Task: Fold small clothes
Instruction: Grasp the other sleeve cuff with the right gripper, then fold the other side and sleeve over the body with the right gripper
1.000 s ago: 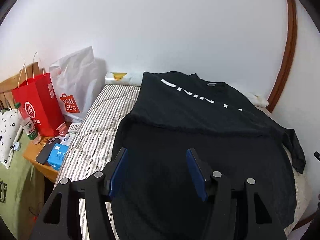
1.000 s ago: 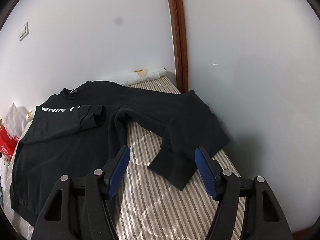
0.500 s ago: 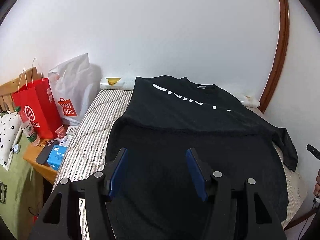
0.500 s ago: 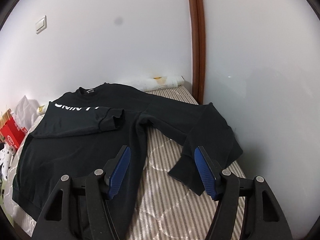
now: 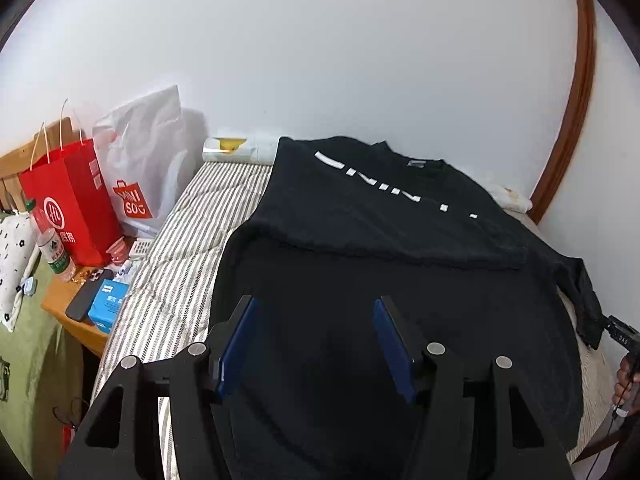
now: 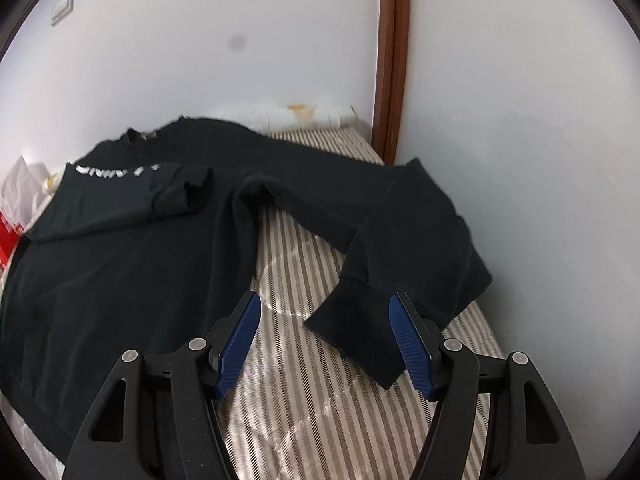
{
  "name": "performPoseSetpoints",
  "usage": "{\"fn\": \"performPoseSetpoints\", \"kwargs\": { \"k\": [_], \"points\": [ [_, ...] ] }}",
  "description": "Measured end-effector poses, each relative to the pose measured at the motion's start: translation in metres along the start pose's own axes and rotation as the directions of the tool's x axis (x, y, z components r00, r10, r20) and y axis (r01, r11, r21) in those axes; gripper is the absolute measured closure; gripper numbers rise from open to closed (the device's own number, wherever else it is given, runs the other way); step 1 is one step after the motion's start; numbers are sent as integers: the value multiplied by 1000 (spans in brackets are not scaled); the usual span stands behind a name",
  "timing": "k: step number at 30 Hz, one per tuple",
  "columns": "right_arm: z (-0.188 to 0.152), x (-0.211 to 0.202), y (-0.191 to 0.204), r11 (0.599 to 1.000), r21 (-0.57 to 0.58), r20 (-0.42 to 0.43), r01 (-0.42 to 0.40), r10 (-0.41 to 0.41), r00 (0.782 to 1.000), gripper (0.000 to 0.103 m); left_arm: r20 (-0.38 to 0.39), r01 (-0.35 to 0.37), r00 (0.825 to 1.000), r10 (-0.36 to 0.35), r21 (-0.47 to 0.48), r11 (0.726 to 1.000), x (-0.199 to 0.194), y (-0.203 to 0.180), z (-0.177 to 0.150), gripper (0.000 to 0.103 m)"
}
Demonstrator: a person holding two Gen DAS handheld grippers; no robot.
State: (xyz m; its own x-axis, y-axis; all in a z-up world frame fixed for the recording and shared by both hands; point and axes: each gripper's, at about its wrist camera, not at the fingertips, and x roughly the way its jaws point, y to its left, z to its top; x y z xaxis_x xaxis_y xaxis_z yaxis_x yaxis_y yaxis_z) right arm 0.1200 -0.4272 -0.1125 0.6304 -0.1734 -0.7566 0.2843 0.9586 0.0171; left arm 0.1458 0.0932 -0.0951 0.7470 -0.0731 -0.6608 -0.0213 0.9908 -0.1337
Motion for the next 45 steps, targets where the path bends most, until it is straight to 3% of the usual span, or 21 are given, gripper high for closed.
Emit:
{"fn": "performPoseSetpoints", "kwargs": {
  "k": [9,19,25,26,29,30,33,38,45],
  "points": [
    [-4,40,-4,1000,-17,-67,7,-8,998,37,-56,-3,998,2,-16,1000,37,7,4,45],
    [-16,69,-11,998,-47,-126,41,-46,991,37,-65,5,998,-5,-6,1000,49,4,9,45],
    [-15,73,-13,998,-47,-107,42,-47,993,37,-74,5,997,-6,-10,1000,55,3,10,45],
    [-14,73,-15,999,-39,-115,33,-37,993,40,-73,8,997,-8,-11,1000,55,3,10,45],
    [-11,71,-19,997,-45,-115,64,-69,991,89,-72,20,997,-21,-13,1000,54,3,10,45],
    [-10,71,-22,994,-55,-125,92,-99,987,92,-71,22,997,-23,-12,1000,53,3,9,45],
    [-2,60,-29,998,-32,-120,59,-62,991,92,-65,26,997,-27,-17,1000,51,8,8,45],
    [34,6,-25,1000,20,14,-9,9,1000,92,-51,41,998,-43,-47,998,44,17,10,45],
    [102,-41,26,993,21,125,-118,115,986,92,-29,53,998,-54,-48,997,37,27,15,45]
  ]
}}
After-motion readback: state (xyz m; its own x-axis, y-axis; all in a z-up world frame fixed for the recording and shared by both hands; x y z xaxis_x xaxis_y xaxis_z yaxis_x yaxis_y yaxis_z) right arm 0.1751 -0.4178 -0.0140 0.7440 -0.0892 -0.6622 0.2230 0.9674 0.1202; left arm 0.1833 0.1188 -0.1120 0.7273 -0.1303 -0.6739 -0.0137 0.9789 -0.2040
